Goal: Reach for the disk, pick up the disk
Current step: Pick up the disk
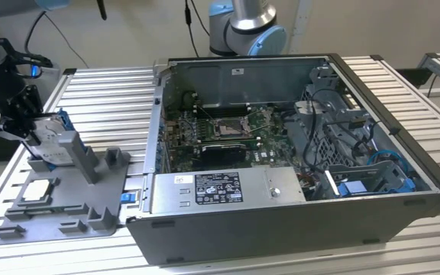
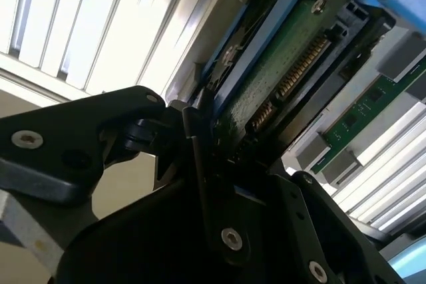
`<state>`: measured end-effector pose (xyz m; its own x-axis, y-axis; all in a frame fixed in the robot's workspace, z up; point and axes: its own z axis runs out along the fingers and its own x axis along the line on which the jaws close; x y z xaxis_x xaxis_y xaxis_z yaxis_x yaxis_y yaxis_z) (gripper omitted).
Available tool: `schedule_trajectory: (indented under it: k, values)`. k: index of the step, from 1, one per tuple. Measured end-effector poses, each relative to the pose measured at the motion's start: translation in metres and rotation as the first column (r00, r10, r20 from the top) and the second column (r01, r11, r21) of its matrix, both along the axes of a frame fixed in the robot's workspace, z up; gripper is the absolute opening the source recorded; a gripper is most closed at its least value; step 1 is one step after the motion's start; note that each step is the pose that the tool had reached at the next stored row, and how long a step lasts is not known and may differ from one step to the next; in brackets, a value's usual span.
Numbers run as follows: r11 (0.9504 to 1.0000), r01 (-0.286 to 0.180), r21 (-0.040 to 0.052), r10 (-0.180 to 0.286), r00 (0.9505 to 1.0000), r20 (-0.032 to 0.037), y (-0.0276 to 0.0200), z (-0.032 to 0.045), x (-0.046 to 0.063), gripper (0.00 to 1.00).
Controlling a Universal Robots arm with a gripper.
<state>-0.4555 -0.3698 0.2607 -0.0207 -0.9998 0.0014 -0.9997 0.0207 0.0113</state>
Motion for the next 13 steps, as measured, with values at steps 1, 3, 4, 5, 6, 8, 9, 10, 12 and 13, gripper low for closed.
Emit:
schedule_trajectory:
  k: [1,3,4,5,6,8,9,10,12,13]
  values:
    - [1.0000,0.000,0.0000,0.000,1.0000,0.0000,0.0000,0.0000,0.0000,0.00]
    - [1.0000,0.000,0.0000,0.000,1.0000,0.0000,0.0000,0.0000,0.0000,0.00]
    - [1.0000,0.000,0.0000,0.000,1.0000,0.0000,0.0000,0.0000,0.0000,0.00]
    - [1.0000,0.000,0.0000,0.000,1.0000,0.0000,0.0000,0.0000,0.0000,0.00]
    - [1.0000,0.000,0.0000,0.000,1.0000,0.0000,0.0000,0.0000,0.0000,0.00]
    - [1.0000,0.000,0.0000,0.000,1.0000,0.0000,0.0000,0.0000,0.0000,0.00]
    - [1.0000,0.000,0.0000,0.000,1.0000,0.0001,0.0000,0.0000,0.0000,0.00]
    - [1.0000,0.000,0.0002,0.000,1.0000,0.0002,0.0000,0.0000,0.0000,0.00]
    - [1.0000,0.000,0.0002,0.000,1.0000,0.0003,0.0000,0.0005,0.0000,0.00]
    - [1.0000,0.000,0.0001,0.000,1.0000,0.0001,0.0000,0.0009,0.0000,0.00]
